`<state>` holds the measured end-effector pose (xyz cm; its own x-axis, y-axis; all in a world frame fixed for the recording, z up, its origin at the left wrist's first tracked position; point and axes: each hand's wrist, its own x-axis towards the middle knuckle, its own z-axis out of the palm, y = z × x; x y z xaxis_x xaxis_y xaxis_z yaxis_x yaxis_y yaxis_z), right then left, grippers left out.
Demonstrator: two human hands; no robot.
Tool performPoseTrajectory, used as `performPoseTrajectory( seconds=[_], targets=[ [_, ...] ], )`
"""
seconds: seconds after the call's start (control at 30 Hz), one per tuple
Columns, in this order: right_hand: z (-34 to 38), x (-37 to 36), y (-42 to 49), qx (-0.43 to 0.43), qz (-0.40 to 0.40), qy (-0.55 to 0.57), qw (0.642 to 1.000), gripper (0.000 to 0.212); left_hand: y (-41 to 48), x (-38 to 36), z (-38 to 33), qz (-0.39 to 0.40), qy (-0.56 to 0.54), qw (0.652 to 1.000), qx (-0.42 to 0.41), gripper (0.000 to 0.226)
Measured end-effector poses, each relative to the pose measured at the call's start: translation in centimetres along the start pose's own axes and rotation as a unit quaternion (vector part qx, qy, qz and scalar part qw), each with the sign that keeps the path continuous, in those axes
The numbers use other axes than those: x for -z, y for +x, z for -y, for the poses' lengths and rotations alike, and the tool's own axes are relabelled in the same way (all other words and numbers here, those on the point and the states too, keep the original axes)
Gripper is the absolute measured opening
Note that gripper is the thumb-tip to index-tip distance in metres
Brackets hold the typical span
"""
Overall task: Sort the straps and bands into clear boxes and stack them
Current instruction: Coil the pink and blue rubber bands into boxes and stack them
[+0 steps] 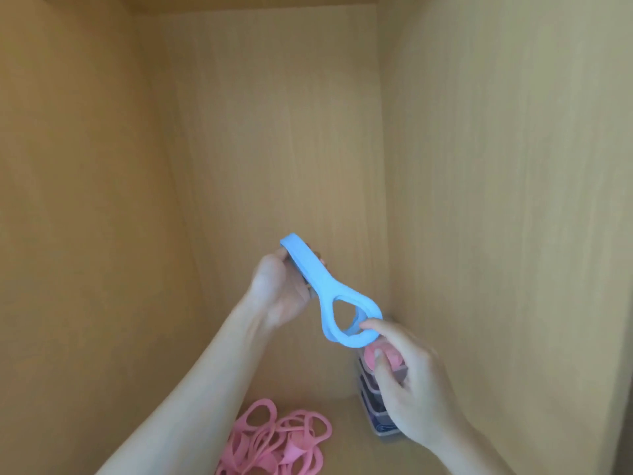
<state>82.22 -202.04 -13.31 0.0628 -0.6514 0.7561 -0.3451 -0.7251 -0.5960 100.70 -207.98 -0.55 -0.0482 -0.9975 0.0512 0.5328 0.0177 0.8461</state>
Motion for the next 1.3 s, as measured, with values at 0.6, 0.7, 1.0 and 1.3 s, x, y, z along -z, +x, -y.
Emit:
performPoseTrajectory(
  seconds=[0.6,0.7,1.0,1.3],
  targets=[
    [-1.6,-4.2,0.8,-0.301,-0.101,0.311,0.896,0.028,-2.3,-1.9,-0.1,0.056,-0.07,0.996,0.013,0.027],
    [-1.5,-3.9,0.8,-0.328,-0.036,0.366,0.87,0.02,-2.5,-1.4,0.0,0.05,-0.09,0.994,0.033,0.027],
    [-0.9,-2.2,0.2,-0.319,0.053,0.466,0.823,0.032,-1.9,4.0,1.1,-0.056,-0.067,0.996,0.003,0.028],
    [1.9,-2.0,1.4,-0.318,0.122,0.521,0.783,0.031,-2.9,11.7,8.0,-0.095,0.081,0.988,0.093,0.028]
  ],
)
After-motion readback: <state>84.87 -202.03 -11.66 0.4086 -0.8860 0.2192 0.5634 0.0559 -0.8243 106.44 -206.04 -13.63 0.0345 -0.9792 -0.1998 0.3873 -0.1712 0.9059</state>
